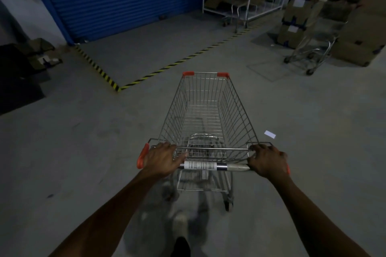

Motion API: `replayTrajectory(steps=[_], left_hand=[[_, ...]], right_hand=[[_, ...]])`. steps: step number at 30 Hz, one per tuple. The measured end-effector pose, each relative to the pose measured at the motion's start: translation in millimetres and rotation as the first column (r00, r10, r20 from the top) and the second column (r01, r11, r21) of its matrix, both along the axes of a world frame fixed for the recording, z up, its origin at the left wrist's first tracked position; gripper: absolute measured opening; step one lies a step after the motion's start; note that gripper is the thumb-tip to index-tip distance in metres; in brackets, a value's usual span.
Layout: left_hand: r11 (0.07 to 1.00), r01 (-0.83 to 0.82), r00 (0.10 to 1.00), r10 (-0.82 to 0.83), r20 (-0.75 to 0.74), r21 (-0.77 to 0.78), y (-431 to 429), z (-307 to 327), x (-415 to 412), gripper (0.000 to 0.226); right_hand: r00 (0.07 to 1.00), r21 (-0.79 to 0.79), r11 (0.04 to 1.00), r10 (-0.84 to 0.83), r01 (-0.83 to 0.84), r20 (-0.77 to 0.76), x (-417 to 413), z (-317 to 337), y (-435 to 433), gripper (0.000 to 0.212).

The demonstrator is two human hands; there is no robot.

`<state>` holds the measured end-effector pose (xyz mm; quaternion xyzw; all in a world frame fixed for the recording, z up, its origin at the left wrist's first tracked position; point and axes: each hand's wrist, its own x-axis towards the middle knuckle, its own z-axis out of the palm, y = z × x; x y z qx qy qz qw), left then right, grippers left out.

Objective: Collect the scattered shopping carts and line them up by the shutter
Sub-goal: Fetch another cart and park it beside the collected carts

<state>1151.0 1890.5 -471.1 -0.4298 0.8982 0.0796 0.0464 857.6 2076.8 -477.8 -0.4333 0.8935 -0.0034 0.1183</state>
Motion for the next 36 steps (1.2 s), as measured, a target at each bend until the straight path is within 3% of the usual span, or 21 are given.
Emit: replayTrajectory(steps=[5,10,15,22,25,29,32,36], left_hand=[[0.997,0.078,0.997,-0.078,-0.011,-0.027,-108,1,-79,0.079],[0.993,0.117,0.992,-0.116,-0.049,0.002,-223,-6,-149,0.106],[0.993,0.114,0.993,-0.114,-0.015,0.003,-325,-15,-213,0.094],[0.993,0.088,0.995,-0.091,-0.041,-0.083,-451,-11,-333,0.107],[0.996,0.089,0.995,-0.090,-0.041,-0.027,-501,7,-386,0.112],[0.994,0.092,0.996,-0.093,0.015,0.058,-575,18,-445,0.107],[0.993,0.107,0.993,-0.109,0.046,0.042,-637,9,-488,0.079],[0.992,0.116,0.993,-0.117,-0.035,-0.042,-698,-4,-538,0.093]], right_hand=[[0.998,-0.023,0.998,-0.059,0.058,-0.021,-75,-5,-99,0.060],[0.991,-0.012,0.993,-0.116,0.115,-0.063,-131,0,-197,0.053],[0.991,0.029,0.991,-0.126,0.128,-0.050,-190,1,-290,0.055],[0.991,0.005,0.991,-0.131,0.131,-0.029,-314,-2,-420,0.058],[0.993,0.021,0.993,-0.119,0.118,0.015,-364,3,-479,0.062],[0.992,0.032,0.994,-0.108,0.106,0.070,-414,5,-547,0.063],[0.991,0.044,0.993,-0.112,0.109,0.069,-454,10,-599,0.068],[0.993,0.041,0.992,-0.118,0.117,0.029,-505,9,-655,0.061]])
